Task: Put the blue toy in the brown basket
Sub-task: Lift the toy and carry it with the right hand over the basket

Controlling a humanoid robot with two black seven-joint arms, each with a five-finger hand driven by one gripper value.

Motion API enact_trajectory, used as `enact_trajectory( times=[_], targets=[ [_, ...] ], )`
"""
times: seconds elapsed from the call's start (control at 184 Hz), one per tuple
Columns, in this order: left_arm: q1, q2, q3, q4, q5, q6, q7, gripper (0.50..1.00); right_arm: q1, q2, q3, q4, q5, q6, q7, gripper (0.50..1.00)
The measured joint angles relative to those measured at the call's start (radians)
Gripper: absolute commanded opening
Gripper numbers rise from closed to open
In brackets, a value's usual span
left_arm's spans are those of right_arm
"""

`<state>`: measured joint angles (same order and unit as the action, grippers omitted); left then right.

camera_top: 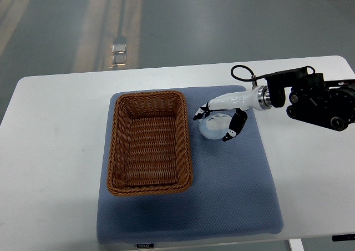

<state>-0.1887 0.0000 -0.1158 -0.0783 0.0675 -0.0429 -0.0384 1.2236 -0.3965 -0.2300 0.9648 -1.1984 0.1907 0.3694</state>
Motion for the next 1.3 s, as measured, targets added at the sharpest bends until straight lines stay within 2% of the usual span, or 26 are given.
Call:
enact_trajectory(
  times=[0.038, 0.087, 0.103, 0.125, 0.152, 0.218, 0.288, 0.544, 0.696, 0.903, 1.066, 1.191, 1.3],
  targets=[
    [0.0, 0.0, 0.0, 0.0, 0.0, 0.0, 0.0, 1.0, -0.003, 0.001, 0.0, -0.004, -0.003, 0.0, -0.001, 0.742],
    [0.0, 0.0, 0.0, 0.0, 0.0, 0.0, 0.0, 1.0, -0.006, 0.003, 0.0, -0.009, -0.013, 0.0, -0.006, 0.674],
    [0.0, 0.0, 0.0, 0.0, 0.0, 0.0, 0.0, 1.0, -0.007, 0.003, 0.0, -0.011, -0.018, -0.001, -0.007, 0.638],
    [0.0, 0.0, 0.001, 0.0, 0.0, 0.0, 0.0, 1.0, -0.008, 0.003, 0.0, -0.013, -0.023, -0.001, -0.01, 0.623],
    [0.0, 0.0, 0.001, 0.0, 0.0, 0.0, 0.0, 1.0, -0.009, 0.003, 0.001, -0.016, -0.031, -0.002, -0.012, 0.582],
    [0.0, 0.0, 0.001, 0.0, 0.0, 0.0, 0.0, 1.0, -0.011, 0.002, 0.002, -0.019, -0.041, -0.009, -0.015, 0.535],
    [0.0, 0.0, 0.001, 0.0, 0.0, 0.0, 0.0, 1.0, -0.011, -0.004, 0.004, -0.021, -0.045, -0.02, -0.016, 0.523],
    [0.0, 0.0, 0.001, 0.0, 0.001, 0.0, 0.0, 1.0, 0.052, -0.054, 0.025, -0.006, -0.043, -0.03, -0.016, 0.541],
    [0.0, 0.0, 0.001, -0.001, 0.001, 0.0, 0.0, 1.0, 0.114, -0.037, 0.034, -0.003, -0.03, -0.03, -0.011, 0.56],
    [-0.001, 0.0, 0.004, -0.003, 0.002, 0.0, 0.0, 1.0, 0.177, 0.068, 0.037, -0.013, -0.026, -0.033, -0.006, 0.59],
    [0.0, 0.0, 0.001, -0.006, 0.002, 0.0, 0.0, 1.0, 0.188, 0.204, 0.037, -0.062, -0.025, -0.053, -0.004, 0.613],
    [0.001, 0.0, 0.0, -0.005, 0.002, 0.0, 0.0, 1.0, 0.189, 0.295, 0.037, -0.11, -0.001, -0.061, -0.004, 0.648],
    [0.002, 0.0, -0.001, -0.002, 0.002, 0.0, 0.0, 1.0, 0.183, 0.357, 0.036, -0.155, 0.017, -0.066, -0.004, 0.727]
  ],
)
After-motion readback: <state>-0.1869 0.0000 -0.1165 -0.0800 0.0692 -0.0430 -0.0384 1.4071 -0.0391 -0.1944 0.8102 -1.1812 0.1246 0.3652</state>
